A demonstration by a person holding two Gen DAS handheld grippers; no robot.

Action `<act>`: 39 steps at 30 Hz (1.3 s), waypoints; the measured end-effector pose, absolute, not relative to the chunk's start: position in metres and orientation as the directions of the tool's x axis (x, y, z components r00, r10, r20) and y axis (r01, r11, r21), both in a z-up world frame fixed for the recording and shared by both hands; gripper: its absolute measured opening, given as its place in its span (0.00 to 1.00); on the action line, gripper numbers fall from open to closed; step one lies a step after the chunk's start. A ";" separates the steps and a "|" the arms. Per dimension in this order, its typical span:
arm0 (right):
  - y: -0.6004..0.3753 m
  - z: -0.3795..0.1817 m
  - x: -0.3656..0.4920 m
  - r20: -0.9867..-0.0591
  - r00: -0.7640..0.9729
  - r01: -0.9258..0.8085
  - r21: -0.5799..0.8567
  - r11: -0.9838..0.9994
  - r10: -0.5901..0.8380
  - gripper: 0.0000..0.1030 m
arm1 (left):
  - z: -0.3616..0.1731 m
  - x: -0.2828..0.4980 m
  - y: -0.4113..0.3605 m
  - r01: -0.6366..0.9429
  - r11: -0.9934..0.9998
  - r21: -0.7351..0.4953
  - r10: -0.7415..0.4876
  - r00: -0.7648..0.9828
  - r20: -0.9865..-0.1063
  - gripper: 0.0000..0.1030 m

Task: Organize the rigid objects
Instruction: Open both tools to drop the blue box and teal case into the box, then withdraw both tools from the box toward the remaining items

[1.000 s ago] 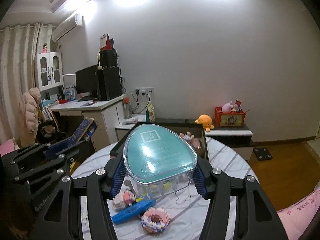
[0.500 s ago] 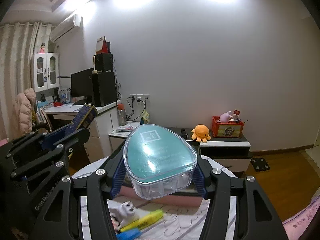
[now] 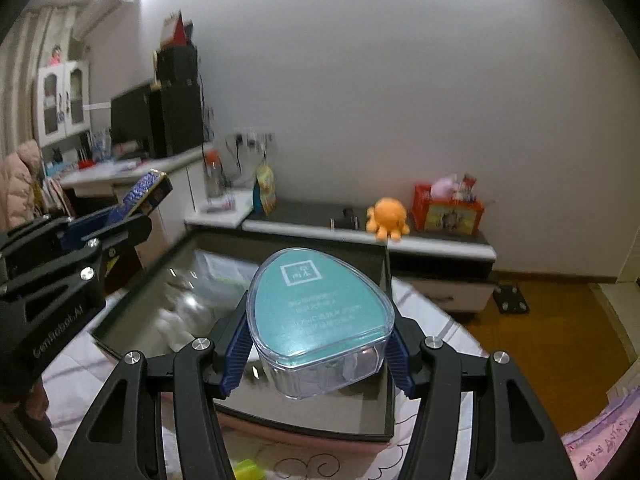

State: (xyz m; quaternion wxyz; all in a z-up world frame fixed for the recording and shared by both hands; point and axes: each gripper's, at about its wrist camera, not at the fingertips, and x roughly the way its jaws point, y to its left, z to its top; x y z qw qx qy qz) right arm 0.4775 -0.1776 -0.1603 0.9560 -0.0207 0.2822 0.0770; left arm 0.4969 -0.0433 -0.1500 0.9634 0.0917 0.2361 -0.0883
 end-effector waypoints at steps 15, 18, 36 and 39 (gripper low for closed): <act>-0.163 -0.198 0.507 -0.649 0.743 -0.207 0.013 0.978 0.166 0.59 | -0.196 0.526 -0.045 0.234 0.963 0.131 -0.111 0.793 -0.599 0.36; -0.164 -0.185 0.495 -0.606 0.786 -0.160 -0.013 0.987 0.120 0.77 | -0.182 0.508 -0.039 0.200 0.967 0.156 -0.081 0.826 -0.557 0.59; -0.156 -0.089 0.308 -0.329 0.927 -0.192 -0.004 0.981 0.180 0.82 | -0.091 0.302 0.004 0.061 0.994 0.089 -0.038 0.969 -0.244 0.90; -0.154 -0.090 0.277 -0.274 0.948 -0.174 -0.012 0.985 0.164 0.82 | -0.090 0.271 0.004 0.045 0.994 0.099 -0.024 0.979 -0.202 0.90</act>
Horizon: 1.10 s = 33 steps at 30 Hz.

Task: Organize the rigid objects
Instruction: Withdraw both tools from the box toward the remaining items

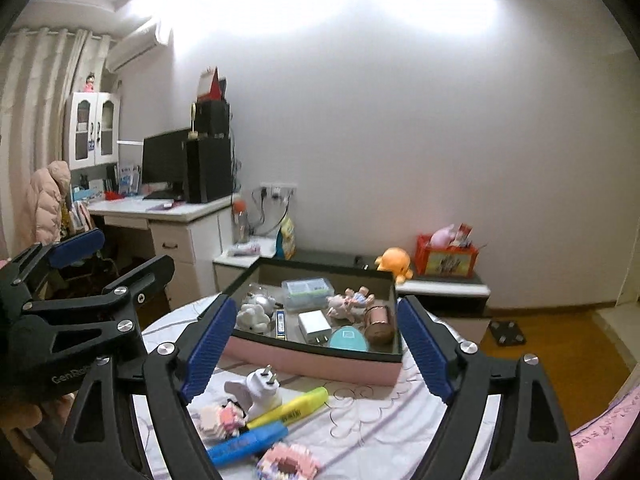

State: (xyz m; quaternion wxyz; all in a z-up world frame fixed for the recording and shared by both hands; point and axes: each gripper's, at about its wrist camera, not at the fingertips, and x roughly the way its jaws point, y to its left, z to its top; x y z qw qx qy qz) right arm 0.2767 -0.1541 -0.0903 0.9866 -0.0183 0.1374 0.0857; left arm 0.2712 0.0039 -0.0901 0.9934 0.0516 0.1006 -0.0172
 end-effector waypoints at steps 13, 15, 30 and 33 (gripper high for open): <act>-0.155 -0.121 0.194 -0.269 0.953 -0.151 -0.017 0.988 0.141 0.83 | -0.130 0.183 0.009 0.045 0.997 0.063 -0.033 0.981 -0.192 0.96; -0.155 -0.127 0.191 -0.282 0.950 -0.147 -0.024 0.989 0.135 0.83 | -0.136 0.183 0.010 0.049 0.998 0.051 -0.037 0.976 -0.215 0.97; -0.155 -0.195 0.255 -0.552 0.822 -0.159 0.012 0.987 0.139 0.83 | -0.179 0.224 0.021 0.021 0.997 0.075 0.008 0.927 -0.375 1.00; -0.150 -0.210 0.279 -0.618 0.774 -0.158 0.020 0.987 0.136 0.83 | -0.188 0.234 0.021 0.031 0.997 0.077 0.003 0.912 -0.410 1.00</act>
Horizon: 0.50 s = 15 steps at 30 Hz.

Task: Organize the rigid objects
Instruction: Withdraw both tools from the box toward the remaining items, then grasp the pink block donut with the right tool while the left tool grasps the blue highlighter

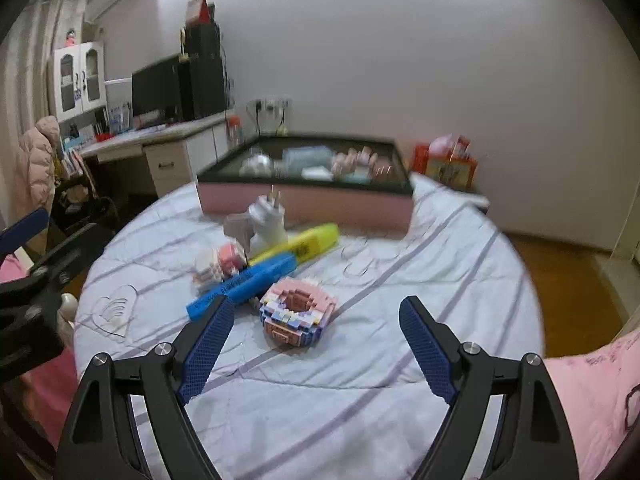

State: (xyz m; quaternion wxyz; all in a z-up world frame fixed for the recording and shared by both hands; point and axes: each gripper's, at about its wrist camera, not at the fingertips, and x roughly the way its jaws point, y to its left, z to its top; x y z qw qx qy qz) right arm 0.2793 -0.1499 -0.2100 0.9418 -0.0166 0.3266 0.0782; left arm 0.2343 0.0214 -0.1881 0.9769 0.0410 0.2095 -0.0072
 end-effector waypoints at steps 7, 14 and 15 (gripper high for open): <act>-0.140 -0.232 0.319 -0.719 0.678 -0.183 0.037 0.982 0.153 0.83 | -0.207 0.252 0.016 0.098 0.993 0.061 -0.055 0.867 -0.496 1.00; -0.148 -0.246 0.332 -0.759 0.616 -0.205 0.102 0.973 0.209 0.59 | -0.224 0.273 0.004 0.144 0.989 0.042 -0.095 0.818 -0.568 1.00; -0.151 -0.246 0.329 -0.757 0.620 -0.204 0.097 0.974 0.206 0.59 | -0.226 0.276 0.002 0.158 0.987 0.033 -0.110 0.807 -0.580 1.00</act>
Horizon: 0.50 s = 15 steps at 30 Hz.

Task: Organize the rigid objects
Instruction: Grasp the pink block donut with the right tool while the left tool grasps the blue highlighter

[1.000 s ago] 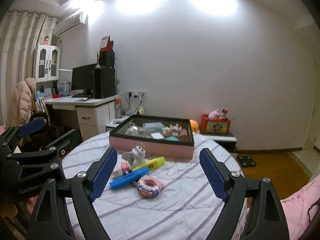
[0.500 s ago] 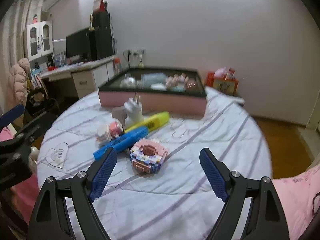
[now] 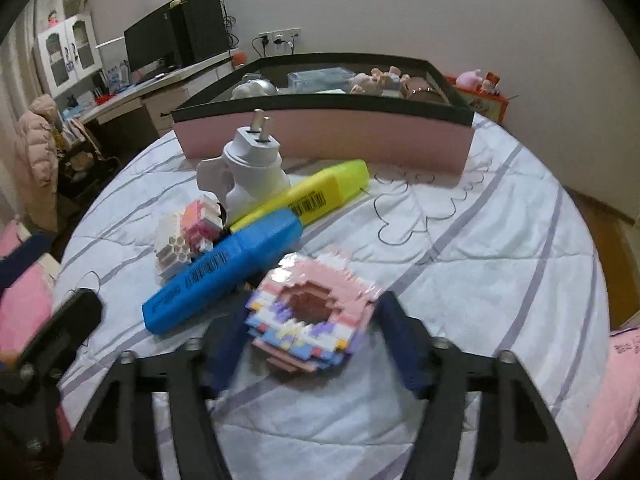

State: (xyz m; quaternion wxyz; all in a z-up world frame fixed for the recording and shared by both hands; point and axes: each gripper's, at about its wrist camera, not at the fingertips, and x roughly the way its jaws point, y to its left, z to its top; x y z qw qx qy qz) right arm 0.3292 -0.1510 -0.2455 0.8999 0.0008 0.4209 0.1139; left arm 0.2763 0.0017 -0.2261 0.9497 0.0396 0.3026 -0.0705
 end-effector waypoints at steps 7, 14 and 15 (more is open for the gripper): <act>-0.185 -0.244 0.318 -0.752 0.631 -0.164 0.113 0.980 0.192 0.59 | -0.246 0.300 -0.019 0.216 0.973 -0.079 -0.212 0.708 -0.674 1.00; -0.205 -0.243 0.317 -0.739 0.640 -0.150 0.145 0.978 0.208 0.59 | -0.253 0.314 -0.040 0.232 0.972 -0.045 -0.191 0.661 -0.725 0.70; -0.206 -0.243 0.316 -0.740 0.639 -0.151 0.146 0.978 0.209 0.60 | -0.252 0.315 -0.042 0.239 0.970 -0.040 -0.191 0.656 -0.730 0.68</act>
